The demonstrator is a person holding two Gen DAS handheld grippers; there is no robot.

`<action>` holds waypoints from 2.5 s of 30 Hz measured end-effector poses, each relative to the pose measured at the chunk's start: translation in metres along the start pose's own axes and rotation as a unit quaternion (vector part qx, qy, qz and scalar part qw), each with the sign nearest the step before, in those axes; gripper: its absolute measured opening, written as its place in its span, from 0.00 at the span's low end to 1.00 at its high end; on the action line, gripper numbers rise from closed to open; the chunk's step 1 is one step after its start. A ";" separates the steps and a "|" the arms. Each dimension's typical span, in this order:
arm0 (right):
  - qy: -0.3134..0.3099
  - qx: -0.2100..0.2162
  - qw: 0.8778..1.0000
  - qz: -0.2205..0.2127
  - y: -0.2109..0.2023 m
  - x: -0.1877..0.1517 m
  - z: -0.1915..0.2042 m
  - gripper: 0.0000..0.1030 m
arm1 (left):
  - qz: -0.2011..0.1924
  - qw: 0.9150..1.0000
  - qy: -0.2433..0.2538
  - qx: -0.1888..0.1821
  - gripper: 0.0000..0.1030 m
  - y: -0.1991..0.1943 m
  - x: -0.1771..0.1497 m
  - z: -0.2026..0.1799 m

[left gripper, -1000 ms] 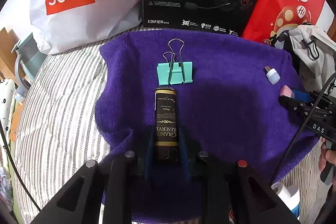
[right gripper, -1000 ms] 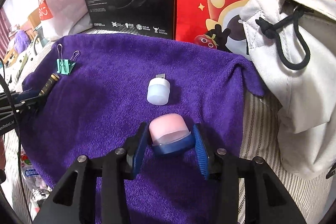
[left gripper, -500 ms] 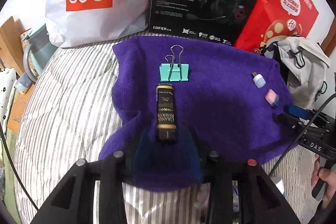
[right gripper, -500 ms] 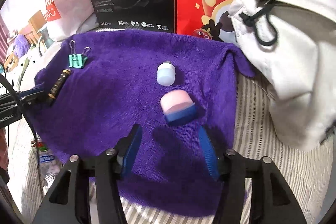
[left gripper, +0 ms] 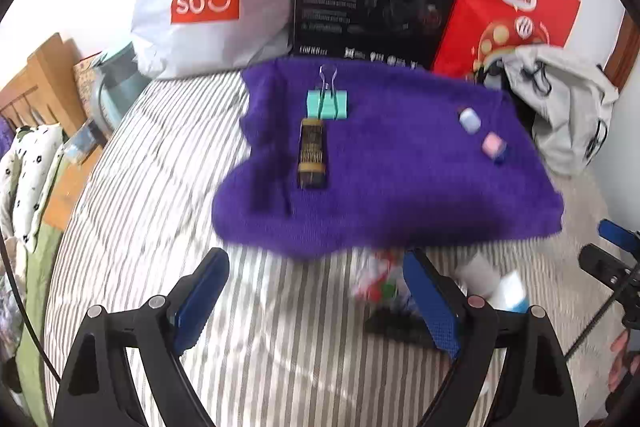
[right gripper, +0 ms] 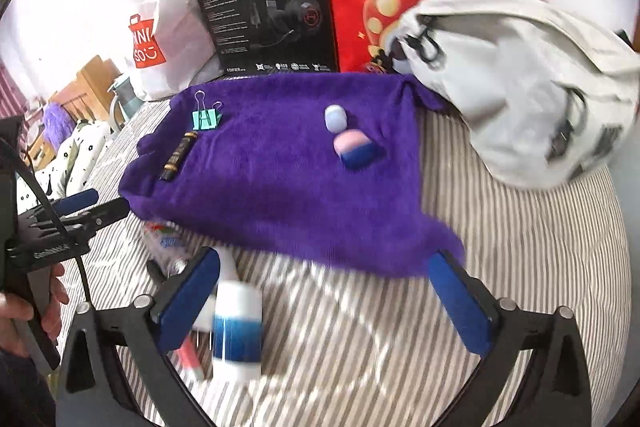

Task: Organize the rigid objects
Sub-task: 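Move the left tool to the black rectangular case and close on it, then lift the black case with the left tool while the right tool grasps the white-blue balm stick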

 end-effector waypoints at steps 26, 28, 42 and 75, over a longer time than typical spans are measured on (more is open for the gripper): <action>0.024 -0.006 0.999 0.048 -0.018 -0.083 -0.020 1.00 | 0.068 0.996 0.051 0.013 0.93 0.029 -0.053 -0.058; 0.023 -0.003 0.998 0.050 -0.016 -0.082 -0.019 1.00 | 0.070 0.996 0.053 0.021 0.93 0.026 -0.056 -0.054; 0.011 0.016 0.998 0.063 -0.003 -0.086 -0.006 1.00 | 0.058 0.997 0.032 0.033 0.84 0.010 -0.075 -0.044; -0.024 -0.046 0.997 0.053 0.059 -0.066 0.020 0.77 | -0.009 0.997 0.055 -0.048 0.22 0.007 -0.070 -0.037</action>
Point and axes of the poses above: each gripper's, at about its wrist camera, not at the fingertips, and y roughly the way its jaws point, z to its left, x to its top, the point moved 2 cm from there along y, roughly the way its jaws point, and after that the axes turned 10 degrees about x, right-handed, at the moved point
